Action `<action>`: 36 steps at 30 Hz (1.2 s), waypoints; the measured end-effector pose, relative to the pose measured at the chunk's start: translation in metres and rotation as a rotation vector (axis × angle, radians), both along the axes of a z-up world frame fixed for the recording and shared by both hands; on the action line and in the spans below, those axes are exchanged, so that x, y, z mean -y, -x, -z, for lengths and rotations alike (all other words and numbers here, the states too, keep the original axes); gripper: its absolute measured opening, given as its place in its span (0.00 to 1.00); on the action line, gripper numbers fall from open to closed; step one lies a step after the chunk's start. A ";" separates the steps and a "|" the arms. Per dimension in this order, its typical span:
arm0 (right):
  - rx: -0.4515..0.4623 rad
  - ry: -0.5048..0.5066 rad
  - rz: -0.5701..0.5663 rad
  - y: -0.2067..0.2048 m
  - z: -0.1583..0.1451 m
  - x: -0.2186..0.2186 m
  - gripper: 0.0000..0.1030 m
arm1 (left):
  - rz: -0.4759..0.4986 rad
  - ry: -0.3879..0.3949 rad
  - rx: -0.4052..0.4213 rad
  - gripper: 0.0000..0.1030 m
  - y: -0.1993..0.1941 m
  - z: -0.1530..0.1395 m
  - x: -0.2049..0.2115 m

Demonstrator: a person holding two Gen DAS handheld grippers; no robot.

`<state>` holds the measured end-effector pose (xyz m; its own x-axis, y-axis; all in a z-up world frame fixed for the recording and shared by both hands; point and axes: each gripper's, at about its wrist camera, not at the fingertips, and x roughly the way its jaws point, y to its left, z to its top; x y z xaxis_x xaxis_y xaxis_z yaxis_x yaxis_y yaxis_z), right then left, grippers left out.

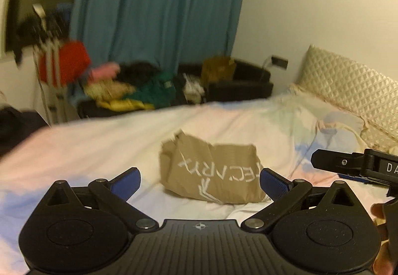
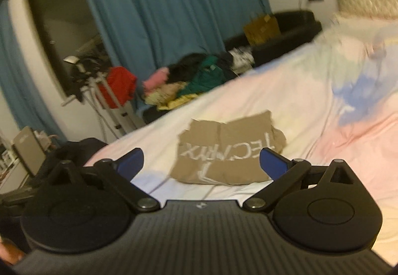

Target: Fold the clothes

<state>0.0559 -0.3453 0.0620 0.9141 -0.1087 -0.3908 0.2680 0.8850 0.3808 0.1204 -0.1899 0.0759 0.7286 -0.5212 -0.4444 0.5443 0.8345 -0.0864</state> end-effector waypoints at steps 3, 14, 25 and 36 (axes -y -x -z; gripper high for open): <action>0.042 0.041 -0.005 0.023 -0.015 -0.018 0.98 | -0.028 0.009 0.068 1.00 0.041 -0.018 -0.022; 0.098 0.184 0.024 0.070 0.009 -0.062 0.98 | -0.088 0.035 0.158 1.00 0.118 -0.012 -0.078; 0.090 0.281 0.067 0.069 0.052 -0.085 0.98 | -0.109 0.057 0.160 1.00 0.106 0.022 -0.092; 0.024 0.298 0.087 0.061 0.070 -0.086 0.98 | -0.144 0.084 0.112 1.00 0.089 0.048 -0.100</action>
